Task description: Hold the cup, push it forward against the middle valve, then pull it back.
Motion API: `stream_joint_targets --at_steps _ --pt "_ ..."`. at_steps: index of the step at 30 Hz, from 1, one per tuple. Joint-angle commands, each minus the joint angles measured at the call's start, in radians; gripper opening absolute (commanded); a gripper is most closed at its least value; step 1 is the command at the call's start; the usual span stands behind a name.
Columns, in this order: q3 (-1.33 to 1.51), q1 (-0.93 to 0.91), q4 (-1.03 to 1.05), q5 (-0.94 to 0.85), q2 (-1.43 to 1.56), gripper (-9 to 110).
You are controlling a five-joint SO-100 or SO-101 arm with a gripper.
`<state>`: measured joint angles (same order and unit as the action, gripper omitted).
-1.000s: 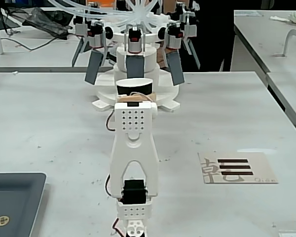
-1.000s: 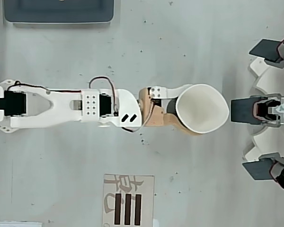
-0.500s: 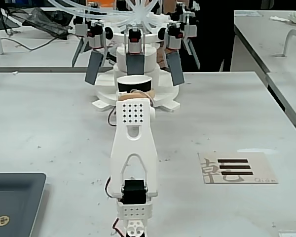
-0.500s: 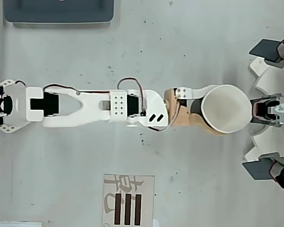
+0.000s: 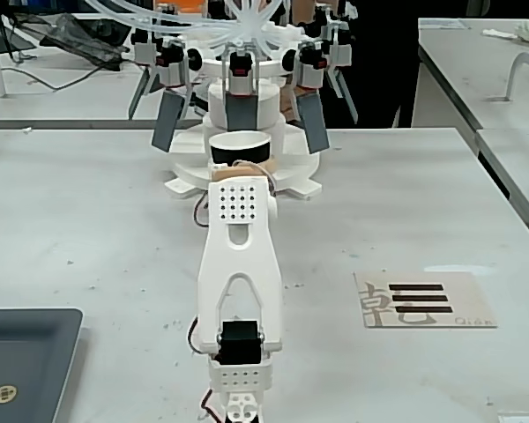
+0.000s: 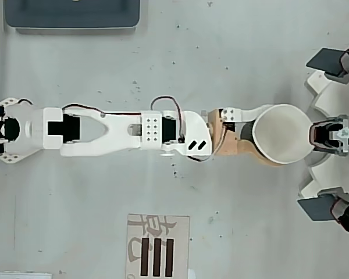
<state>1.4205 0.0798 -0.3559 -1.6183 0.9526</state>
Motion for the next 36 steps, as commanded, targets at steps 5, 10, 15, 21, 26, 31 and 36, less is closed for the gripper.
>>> stream_joint_targets --at_steps 5,10,15,21,26,31,36 --pt "0.348 0.002 -0.092 0.009 0.344 3" --pt "0.525 0.002 -0.126 0.006 0.477 3" --pt "0.555 0.002 -0.127 0.003 0.525 3" --pt "0.555 0.003 -0.127 0.002 0.523 3" --pt "0.554 0.003 -0.13 0.005 0.515 3" --pt "0.554 0.003 -0.135 0.008 0.515 3" --pt "0.549 0.003 -0.137 0.008 0.511 3"
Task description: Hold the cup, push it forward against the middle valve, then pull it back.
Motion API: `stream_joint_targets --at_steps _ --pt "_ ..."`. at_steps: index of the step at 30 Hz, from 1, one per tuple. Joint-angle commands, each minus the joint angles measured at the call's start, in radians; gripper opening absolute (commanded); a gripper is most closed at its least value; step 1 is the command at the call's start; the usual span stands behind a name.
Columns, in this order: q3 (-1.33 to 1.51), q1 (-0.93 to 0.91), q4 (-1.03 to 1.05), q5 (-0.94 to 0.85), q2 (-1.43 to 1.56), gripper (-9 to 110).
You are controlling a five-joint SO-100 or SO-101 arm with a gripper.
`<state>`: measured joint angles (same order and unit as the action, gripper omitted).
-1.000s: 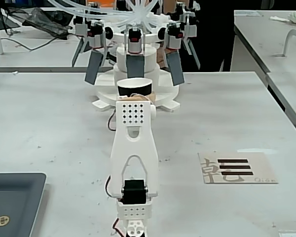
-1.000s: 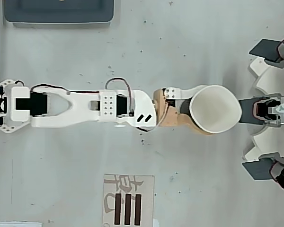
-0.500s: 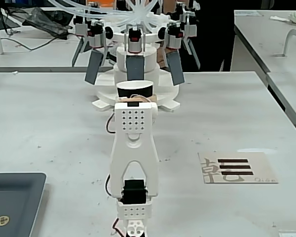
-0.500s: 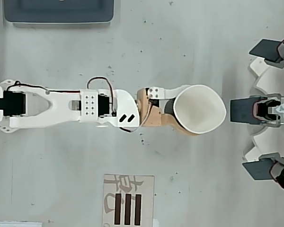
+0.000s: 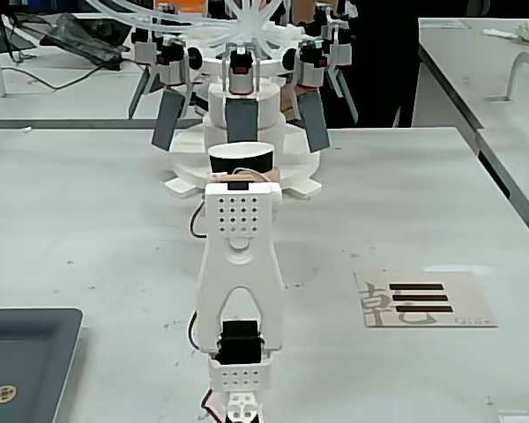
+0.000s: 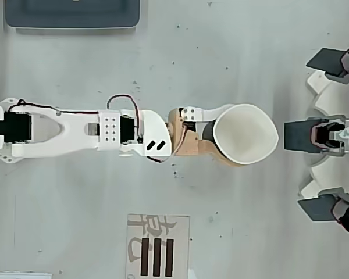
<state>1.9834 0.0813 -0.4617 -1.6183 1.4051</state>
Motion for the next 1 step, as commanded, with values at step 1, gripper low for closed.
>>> stream_joint_targets --at_steps 1 --pt "-0.014 0.002 -0.031 0.008 0.058 3"
